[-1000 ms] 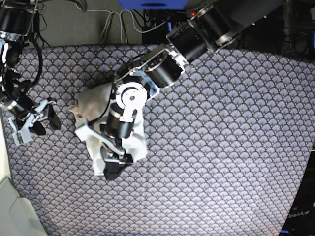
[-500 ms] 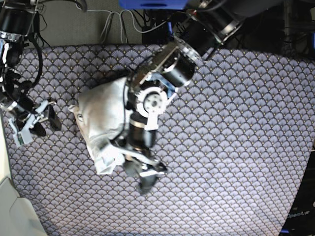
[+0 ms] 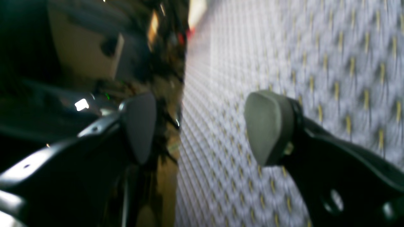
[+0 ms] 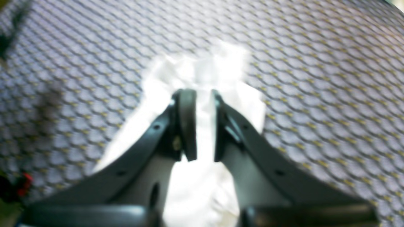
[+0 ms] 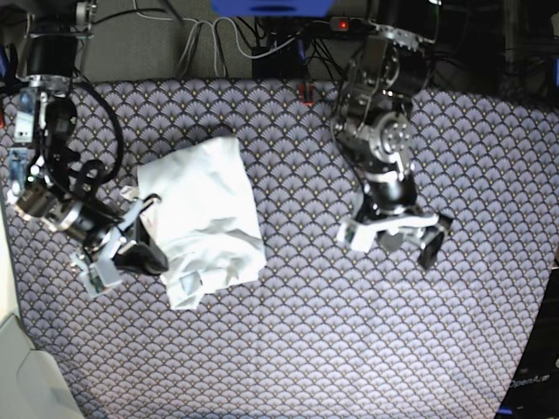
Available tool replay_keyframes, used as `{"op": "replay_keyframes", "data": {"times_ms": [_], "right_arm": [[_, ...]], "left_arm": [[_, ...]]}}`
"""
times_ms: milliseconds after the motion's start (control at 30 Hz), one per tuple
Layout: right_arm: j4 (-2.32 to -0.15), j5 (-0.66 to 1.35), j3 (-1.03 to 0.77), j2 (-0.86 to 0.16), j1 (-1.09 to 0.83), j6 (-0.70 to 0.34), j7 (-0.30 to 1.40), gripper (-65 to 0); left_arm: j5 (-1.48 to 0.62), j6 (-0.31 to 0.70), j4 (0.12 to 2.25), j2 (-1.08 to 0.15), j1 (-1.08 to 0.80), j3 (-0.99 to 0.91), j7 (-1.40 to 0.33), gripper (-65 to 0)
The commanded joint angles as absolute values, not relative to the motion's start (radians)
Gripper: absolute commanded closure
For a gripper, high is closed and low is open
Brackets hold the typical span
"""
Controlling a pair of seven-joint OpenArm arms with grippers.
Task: Fold the T-shirt properly
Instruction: 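Release the bundle and lift the left gripper away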
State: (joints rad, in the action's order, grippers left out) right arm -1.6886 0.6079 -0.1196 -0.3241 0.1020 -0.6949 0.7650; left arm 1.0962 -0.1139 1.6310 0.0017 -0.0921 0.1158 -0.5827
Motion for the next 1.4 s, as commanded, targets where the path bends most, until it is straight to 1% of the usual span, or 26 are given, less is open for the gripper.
{"op": "replay_keyframes", "data": {"times_ms": [0,33,167,233,300,333,500,900,1000,1167,1367], "right_arm": [[-1.687,0.618,-0.117,-0.329,0.147,-0.698,0.746,-4.8],[-1.672,0.618,-0.105,-0.325,0.16,-0.698,0.746,-4.8],[-1.587,0.618,-0.091,-0.317,0.225,-0.698,0.746,-4.8],[-1.532,0.618,-0.071,-0.317,0.262,-0.698,0.746,-4.8],[-1.468,0.618,-0.048,-0.318,0.305,-0.698,0.742,-4.7],[-1.432,0.618,-0.036,-0.318,0.321,-0.698,0.737,-4.7],[-1.294,0.618,0.005,-0.318,0.383,-0.698,0.717,-4.4],[-0.917,0.618,0.056,-0.374,0.47,-0.698,0.473,-4.6],[-0.857,0.618,0.108,-0.387,0.498,-0.698,0.427,-4.7],[-0.74,0.618,0.186,-0.381,0.533,-0.698,0.341,-4.7],[-0.656,0.618,0.231,-0.372,0.547,-0.698,0.275,-4.7]], "left_arm": [[1.113,-0.131,1.662,0.007,-0.081,0.105,-0.562,-42.5],[1.113,-0.131,1.669,0.007,-0.093,0.096,-0.562,-40.1],[1.113,-0.131,1.722,0.015,-0.151,0.065,-0.562,-25.7],[1.113,-0.131,1.741,0.016,-0.171,0.065,-0.562,-19.8],[1.113,-0.131,1.745,0.018,-0.179,0.064,-0.562,-15.0],[1.113,-0.131,1.745,0.019,-0.179,0.064,-0.562,-13.6],[1.116,-0.131,1.745,0.035,-0.193,0.062,-0.562,-13.3],[1.119,-0.131,1.745,0.031,-0.193,0.062,-0.562,-13.3],[1.119,-0.131,1.745,0.033,-0.191,0.064,-0.562,-13.3],[1.118,-0.131,1.756,0.031,-0.191,0.065,-0.562,-13.3],[1.113,-0.131,1.773,0.03,-0.189,0.064,-0.562,-13.3]]}}
